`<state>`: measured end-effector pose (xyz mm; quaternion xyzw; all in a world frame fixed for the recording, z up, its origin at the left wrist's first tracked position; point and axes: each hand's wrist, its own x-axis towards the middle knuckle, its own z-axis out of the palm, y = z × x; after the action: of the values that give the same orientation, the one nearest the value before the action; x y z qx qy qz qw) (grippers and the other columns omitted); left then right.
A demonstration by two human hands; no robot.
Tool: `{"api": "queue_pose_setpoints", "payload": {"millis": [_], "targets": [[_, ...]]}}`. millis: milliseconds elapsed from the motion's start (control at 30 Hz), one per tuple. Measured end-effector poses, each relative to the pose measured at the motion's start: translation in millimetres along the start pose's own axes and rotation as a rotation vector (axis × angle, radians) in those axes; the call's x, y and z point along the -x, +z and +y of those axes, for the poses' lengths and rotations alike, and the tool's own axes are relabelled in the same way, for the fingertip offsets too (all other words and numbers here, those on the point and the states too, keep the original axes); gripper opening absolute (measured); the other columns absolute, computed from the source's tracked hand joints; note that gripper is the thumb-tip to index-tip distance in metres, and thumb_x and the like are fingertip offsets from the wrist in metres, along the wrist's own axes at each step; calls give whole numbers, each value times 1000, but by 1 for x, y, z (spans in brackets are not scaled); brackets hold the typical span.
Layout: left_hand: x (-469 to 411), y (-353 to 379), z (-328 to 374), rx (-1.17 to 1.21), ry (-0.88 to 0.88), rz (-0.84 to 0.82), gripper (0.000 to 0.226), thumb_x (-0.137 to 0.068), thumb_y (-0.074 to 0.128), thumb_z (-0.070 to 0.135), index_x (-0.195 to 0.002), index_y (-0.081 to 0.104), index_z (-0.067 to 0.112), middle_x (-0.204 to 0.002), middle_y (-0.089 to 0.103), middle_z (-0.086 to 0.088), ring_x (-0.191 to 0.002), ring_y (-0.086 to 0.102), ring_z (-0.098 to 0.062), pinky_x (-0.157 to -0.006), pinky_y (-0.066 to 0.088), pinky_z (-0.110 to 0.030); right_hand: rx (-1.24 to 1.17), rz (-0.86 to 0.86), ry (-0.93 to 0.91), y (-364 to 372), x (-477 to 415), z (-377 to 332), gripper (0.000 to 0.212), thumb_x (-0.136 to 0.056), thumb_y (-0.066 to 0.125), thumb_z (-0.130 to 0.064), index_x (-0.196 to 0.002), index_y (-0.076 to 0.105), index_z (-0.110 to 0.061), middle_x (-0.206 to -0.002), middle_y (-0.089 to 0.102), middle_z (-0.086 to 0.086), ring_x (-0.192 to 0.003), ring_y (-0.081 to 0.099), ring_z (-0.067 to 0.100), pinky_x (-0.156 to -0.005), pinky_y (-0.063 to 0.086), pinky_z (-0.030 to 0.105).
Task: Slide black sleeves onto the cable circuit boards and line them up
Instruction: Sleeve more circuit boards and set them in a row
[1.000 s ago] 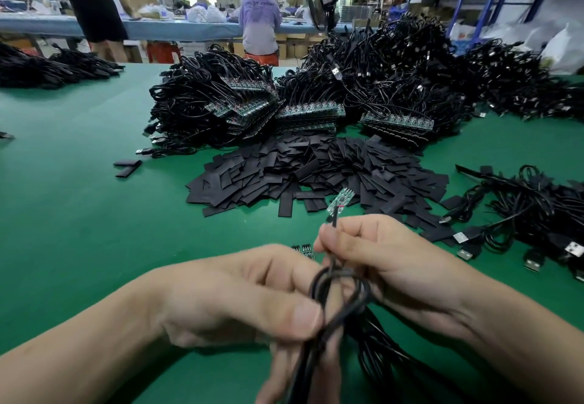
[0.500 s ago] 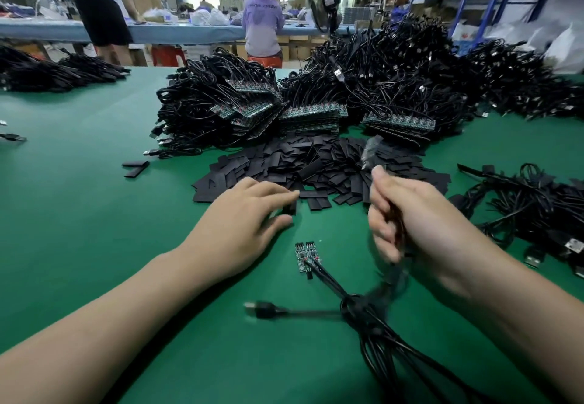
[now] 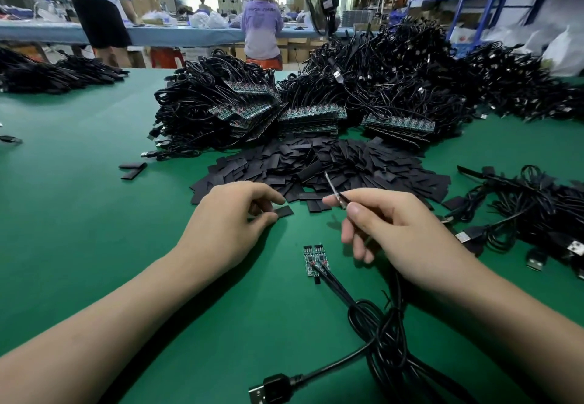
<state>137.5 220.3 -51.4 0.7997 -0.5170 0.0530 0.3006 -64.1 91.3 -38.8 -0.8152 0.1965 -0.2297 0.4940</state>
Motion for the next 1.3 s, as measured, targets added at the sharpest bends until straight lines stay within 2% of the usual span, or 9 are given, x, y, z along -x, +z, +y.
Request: {"api": "queue_pose_setpoints", "payload": {"millis": [100, 267, 400, 533, 733, 1000, 1100, 1200, 1300], "targets": [[0, 2, -3, 5, -9, 4, 18, -89, 76, 32, -107, 77, 33, -90, 67, 15, -87, 61, -8, -85, 53, -33, -208, -26, 94, 1, -2, 2, 35, -109, 44, -16, -108, 77, -27, -63, 49, -6, -51, 39, 9, -45, 34, 19], [1, 3, -6, -78, -12, 18, 16, -91, 71, 44, -104, 77, 37, -95, 60, 14, -97, 57, -13, -83, 50, -33, -27, 23, 28, 1, 2, 1, 41, -100, 48, -61, -96, 79, -33, -63, 27, 3, -56, 28, 15, -51, 26, 22], [0, 0, -8, -63, -11, 33, 3, -89, 74, 40, -89, 75, 38, -96, 58, 13, -100, 55, -14, -86, 49, -37, 83, 48, -56, 4, 4, 3, 26, -101, 58, -40, -85, 74, -27, -52, 37, -15, -49, 28, 3, -47, 24, 12], [0, -1, -11, -47, -16, 39, 4, -87, 76, 37, -89, 74, 34, -90, 66, 14, -92, 59, -10, -84, 52, -37, 205, 53, -67, 6, 5, 6, 22, -98, 59, -39, -85, 69, -25, -65, 55, -7, -62, 43, 6, -62, 35, 30], [-1, -4, -12, -15, -47, 24, 13, -86, 77, 39, -98, 76, 33, -86, 69, 17, -84, 62, -6, -81, 54, -33, 188, 59, -80, 9, 3, 7, 20, -101, 56, -33, -83, 62, -27, -74, 70, -8, -57, 58, 14, -61, 47, 28], [3, -9, -4, -240, 182, 158, 13, -95, 66, 28, -102, 76, 33, -97, 74, 13, -89, 70, -18, -66, 51, -32, 212, 53, -85, 9, 4, 9, 19, -102, 54, -38, -88, 62, -29, -66, 64, -9, -59, 52, 20, -63, 44, 37], [3, -9, 1, 7, 210, 215, 12, -94, 70, 19, -101, 74, 28, -88, 72, 16, -78, 69, -9, -69, 55, -31, 189, 63, -68, 9, 5, 8, 19, -102, 55, -40, -90, 66, -30, -58, 48, -12, -56, 40, 10, -54, 33, 28], [9, -6, 13, 421, 182, 128, 15, -94, 70, 12, -102, 71, 25, -81, 71, 13, -69, 72, -7, -71, 53, -16, 98, 74, -51, 9, 6, 5, 24, -101, 59, -39, -87, 68, -23, -58, 44, -17, -55, 36, 0, -54, 29, 18], [15, -2, 20, 610, 160, 27, 15, -95, 68, 12, -102, 71, 25, -86, 73, 7, -69, 73, -13, -73, 55, -19, 1, 45, 0, 11, 7, 1, 24, -97, 65, -40, -87, 68, -19, -66, 53, -11, -64, 42, 7, -65, 34, 30]]}}
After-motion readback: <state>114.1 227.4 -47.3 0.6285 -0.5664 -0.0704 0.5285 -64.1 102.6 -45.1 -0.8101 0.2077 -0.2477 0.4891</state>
